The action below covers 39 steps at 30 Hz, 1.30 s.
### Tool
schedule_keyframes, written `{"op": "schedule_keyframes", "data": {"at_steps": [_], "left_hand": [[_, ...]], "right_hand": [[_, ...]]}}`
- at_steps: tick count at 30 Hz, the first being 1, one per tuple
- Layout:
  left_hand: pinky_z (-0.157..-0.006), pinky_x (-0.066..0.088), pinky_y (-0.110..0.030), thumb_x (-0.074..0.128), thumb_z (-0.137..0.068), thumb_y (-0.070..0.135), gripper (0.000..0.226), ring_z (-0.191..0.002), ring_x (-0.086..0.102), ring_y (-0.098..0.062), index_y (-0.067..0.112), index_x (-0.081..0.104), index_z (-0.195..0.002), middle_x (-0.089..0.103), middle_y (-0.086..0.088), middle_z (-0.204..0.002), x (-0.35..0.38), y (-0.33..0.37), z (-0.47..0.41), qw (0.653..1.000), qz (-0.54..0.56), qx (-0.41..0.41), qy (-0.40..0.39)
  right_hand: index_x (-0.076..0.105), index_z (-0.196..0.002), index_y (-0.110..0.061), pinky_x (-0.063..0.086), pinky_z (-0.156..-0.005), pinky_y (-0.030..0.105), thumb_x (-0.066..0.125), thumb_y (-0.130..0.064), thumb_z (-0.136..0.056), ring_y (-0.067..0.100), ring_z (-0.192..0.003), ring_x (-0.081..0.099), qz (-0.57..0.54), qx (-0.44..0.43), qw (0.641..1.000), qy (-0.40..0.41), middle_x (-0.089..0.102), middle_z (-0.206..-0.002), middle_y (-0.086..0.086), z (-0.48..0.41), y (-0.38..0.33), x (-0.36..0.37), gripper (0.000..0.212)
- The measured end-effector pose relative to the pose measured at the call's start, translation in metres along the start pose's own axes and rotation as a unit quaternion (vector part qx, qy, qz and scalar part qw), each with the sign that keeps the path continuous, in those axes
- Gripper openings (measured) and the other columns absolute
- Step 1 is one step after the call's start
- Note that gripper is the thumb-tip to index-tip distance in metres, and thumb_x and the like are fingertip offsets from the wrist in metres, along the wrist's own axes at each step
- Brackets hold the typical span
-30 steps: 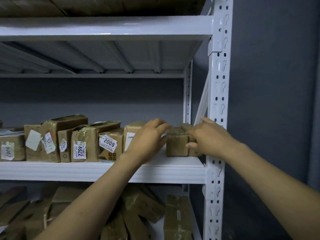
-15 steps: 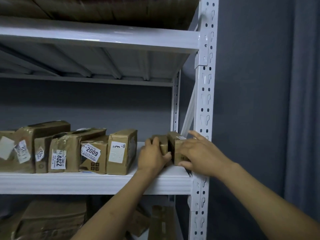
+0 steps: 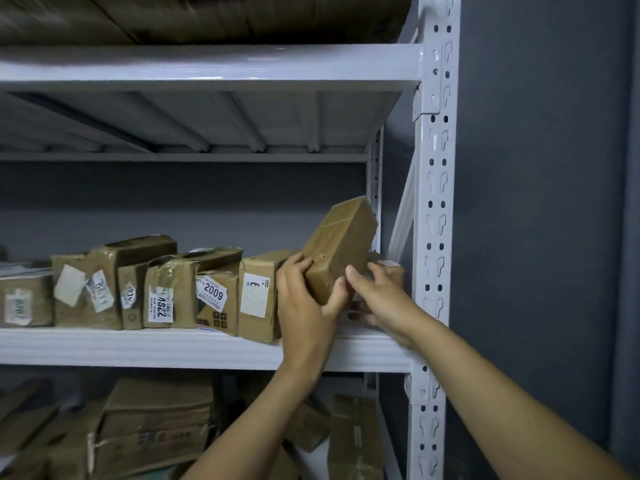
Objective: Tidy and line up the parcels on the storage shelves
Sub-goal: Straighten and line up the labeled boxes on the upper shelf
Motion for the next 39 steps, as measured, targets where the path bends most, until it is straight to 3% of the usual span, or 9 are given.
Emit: {"op": "schedule_keyframes", "data": {"at_steps": [3, 7, 10, 13, 17, 20, 24, 30, 39], "left_hand": [[-0.095, 0.029, -0.002, 0.061, -0.077, 0.047, 0.054, -0.119, 0.04, -0.001, 0.022, 0.044, -0.122, 0.043, 0.005, -0.133, 0.001, -0.006, 0.005, 0.997, 0.064, -0.043, -0.019], [-0.097, 0.044, -0.022, 0.061, -0.082, 0.056, 0.055, -0.117, 0.045, -0.002, 0.028, 0.039, -0.125, 0.042, 0.005, -0.134, 0.009, -0.003, 0.006, 0.992, 0.019, -0.035, -0.119], [-0.083, 0.052, -0.024, 0.049, -0.092, 0.054, 0.05, -0.109, 0.055, -0.01, 0.017, 0.052, -0.125, 0.053, 0.001, -0.129, -0.003, 0.028, 0.005, 0.972, -0.156, 0.142, -0.102], [-0.094, 0.042, -0.032, 0.054, -0.094, 0.029, 0.033, -0.112, 0.055, -0.022, 0.01, 0.062, -0.119, 0.062, -0.006, -0.121, -0.019, 0.042, -0.002, 0.931, -0.258, 0.258, -0.019], [-0.11, 0.024, -0.055, 0.052, -0.093, 0.032, 0.048, -0.136, 0.035, -0.032, 0.014, 0.048, -0.137, 0.049, -0.011, -0.14, -0.033, -0.001, -0.034, 0.926, -0.34, 0.155, -0.053], [-0.114, 0.009, -0.058, 0.049, -0.094, 0.046, 0.063, -0.142, 0.025, -0.029, 0.016, 0.033, -0.147, 0.039, -0.01, -0.146, -0.034, -0.035, -0.045, 0.926, -0.342, 0.072, -0.14], [-0.113, 0.018, -0.057, 0.046, -0.087, 0.058, 0.071, -0.127, 0.043, -0.027, 0.015, 0.037, -0.143, 0.048, -0.009, -0.135, -0.036, -0.04, -0.044, 0.908, -0.378, 0.114, -0.137], [-0.107, 0.03, -0.06, 0.045, -0.077, 0.044, 0.061, -0.108, 0.054, -0.032, 0.013, 0.051, -0.13, 0.053, -0.014, -0.124, -0.031, -0.035, -0.038, 0.903, -0.412, 0.096, -0.078], [-0.105, 0.033, -0.06, 0.053, -0.084, 0.045, 0.065, -0.114, 0.053, -0.037, 0.012, 0.043, -0.139, 0.052, -0.017, -0.128, -0.013, -0.044, -0.04, 0.864, -0.483, 0.094, -0.106]], "right_hand": [[0.043, -0.139, -0.017, 0.051, -0.096, 0.047, 0.056, -0.043, -0.094, 0.024, -0.109, 0.066, -0.238, 0.037, 0.968, -0.076, 0.067, -0.121, 0.007, -0.004, 0.004, 0.019, 0.053], [0.048, -0.134, -0.012, 0.052, -0.095, 0.046, 0.066, -0.038, -0.088, 0.027, -0.109, 0.066, -0.28, 0.015, 0.959, -0.045, 0.068, -0.119, 0.011, -0.008, -0.004, 0.01, 0.056], [0.052, -0.131, -0.012, 0.059, -0.077, 0.043, 0.069, -0.041, -0.081, 0.029, -0.103, 0.068, -0.281, 0.017, 0.96, -0.016, 0.069, -0.115, 0.014, -0.008, -0.006, -0.005, 0.061], [0.051, -0.131, -0.02, 0.057, -0.071, 0.039, 0.069, -0.042, -0.081, 0.024, -0.095, 0.071, -0.265, 0.018, 0.964, -0.01, 0.071, -0.112, 0.008, -0.005, -0.008, -0.016, 0.057], [0.054, -0.13, -0.02, 0.057, -0.068, 0.037, 0.071, -0.043, -0.074, 0.021, -0.09, 0.072, -0.24, 0.039, 0.97, -0.032, 0.072, -0.109, 0.007, 0.002, -0.004, -0.016, 0.063], [0.06, -0.119, -0.018, 0.056, -0.076, 0.04, 0.066, -0.038, -0.085, 0.022, -0.088, 0.072, -0.237, 0.049, 0.969, -0.055, 0.074, -0.102, 0.007, 0.008, -0.005, -0.01, 0.04], [0.061, -0.109, -0.019, 0.054, -0.084, 0.042, 0.063, -0.036, -0.09, 0.024, -0.09, 0.071, -0.228, 0.068, 0.968, -0.075, 0.074, -0.1, 0.009, 0.015, -0.005, -0.002, 0.026], [0.06, -0.115, -0.016, 0.054, -0.087, 0.043, 0.063, -0.032, -0.09, 0.026, -0.096, 0.069, -0.218, 0.079, 0.968, -0.092, 0.071, -0.11, 0.013, 0.019, -0.007, 0.002, 0.03], [0.057, -0.119, -0.018, 0.052, -0.091, 0.045, 0.066, -0.036, -0.084, 0.028, -0.104, 0.067, -0.2, 0.085, 0.971, -0.1, 0.069, -0.117, 0.013, 0.022, -0.004, -0.007, 0.04]]}}
Point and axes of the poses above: each hand's wrist, its own z-axis away from the middle knuckle, its own x-axis out of the palm, y = z × x, the point moved 9 cm from there along -z, towards the middle knuckle
